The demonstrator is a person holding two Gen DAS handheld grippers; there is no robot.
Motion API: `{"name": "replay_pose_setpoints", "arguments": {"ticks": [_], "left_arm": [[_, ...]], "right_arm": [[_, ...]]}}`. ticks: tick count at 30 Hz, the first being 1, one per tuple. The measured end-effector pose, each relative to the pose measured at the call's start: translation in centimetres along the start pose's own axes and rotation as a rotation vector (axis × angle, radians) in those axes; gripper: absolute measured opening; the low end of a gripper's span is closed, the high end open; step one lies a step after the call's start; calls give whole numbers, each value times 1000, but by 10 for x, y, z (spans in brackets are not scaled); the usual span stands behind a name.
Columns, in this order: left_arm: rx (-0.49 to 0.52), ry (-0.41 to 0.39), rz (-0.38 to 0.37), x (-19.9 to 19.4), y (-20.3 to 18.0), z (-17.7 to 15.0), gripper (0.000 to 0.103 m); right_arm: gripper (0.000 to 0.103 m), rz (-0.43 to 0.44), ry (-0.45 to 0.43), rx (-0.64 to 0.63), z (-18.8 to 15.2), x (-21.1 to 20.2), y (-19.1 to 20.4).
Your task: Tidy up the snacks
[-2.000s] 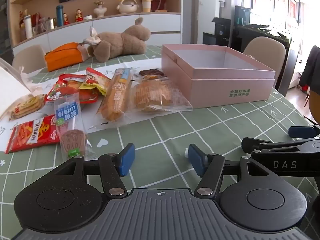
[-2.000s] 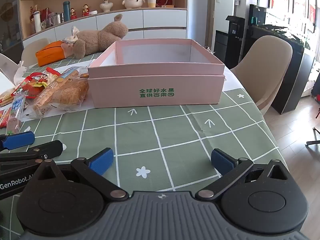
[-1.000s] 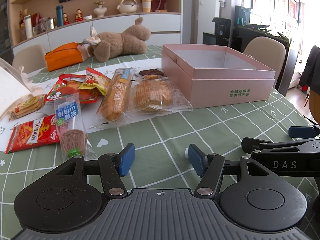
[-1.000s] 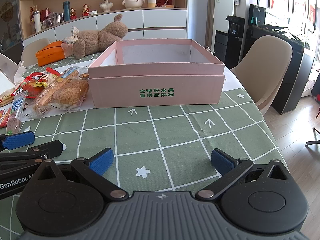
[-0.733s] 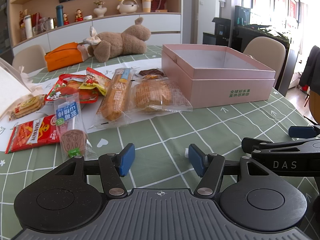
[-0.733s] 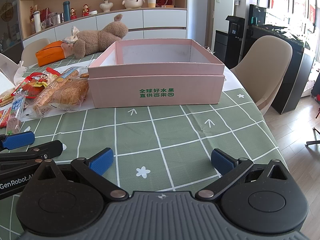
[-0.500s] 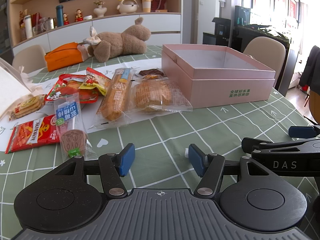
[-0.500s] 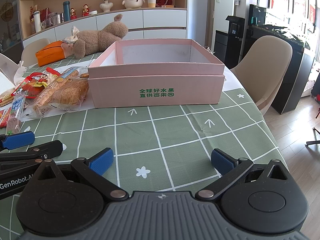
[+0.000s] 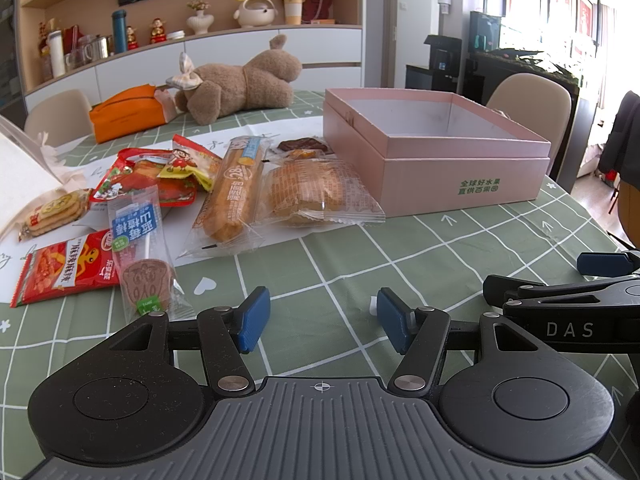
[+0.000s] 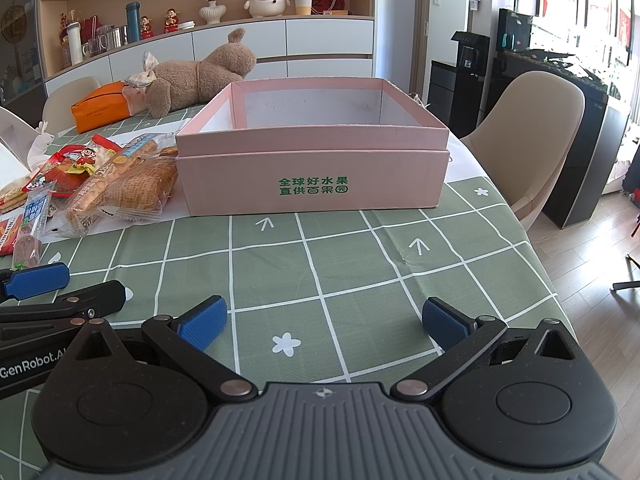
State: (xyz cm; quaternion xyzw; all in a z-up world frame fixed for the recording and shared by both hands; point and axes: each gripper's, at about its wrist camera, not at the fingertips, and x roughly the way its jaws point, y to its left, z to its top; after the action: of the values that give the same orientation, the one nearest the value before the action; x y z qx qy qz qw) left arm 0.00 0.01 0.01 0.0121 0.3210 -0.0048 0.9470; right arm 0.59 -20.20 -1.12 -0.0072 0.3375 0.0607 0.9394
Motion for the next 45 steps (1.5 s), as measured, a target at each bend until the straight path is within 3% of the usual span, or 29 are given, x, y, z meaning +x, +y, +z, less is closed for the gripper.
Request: {"name": "replay_pose_setpoints", "arguments": {"ticks": [40,43,45], "left_arm": [[-3,0,-2,-2,0,0,66],[13,3,-10,1,-3,2,65],[-9,48,-44,0,3,10,62]], "right_arm": [[103,5,3,-6,1,0,-2],[103,46,89,-36,13,5,-6],[103,47,150,-43,19,5,-4]]}}
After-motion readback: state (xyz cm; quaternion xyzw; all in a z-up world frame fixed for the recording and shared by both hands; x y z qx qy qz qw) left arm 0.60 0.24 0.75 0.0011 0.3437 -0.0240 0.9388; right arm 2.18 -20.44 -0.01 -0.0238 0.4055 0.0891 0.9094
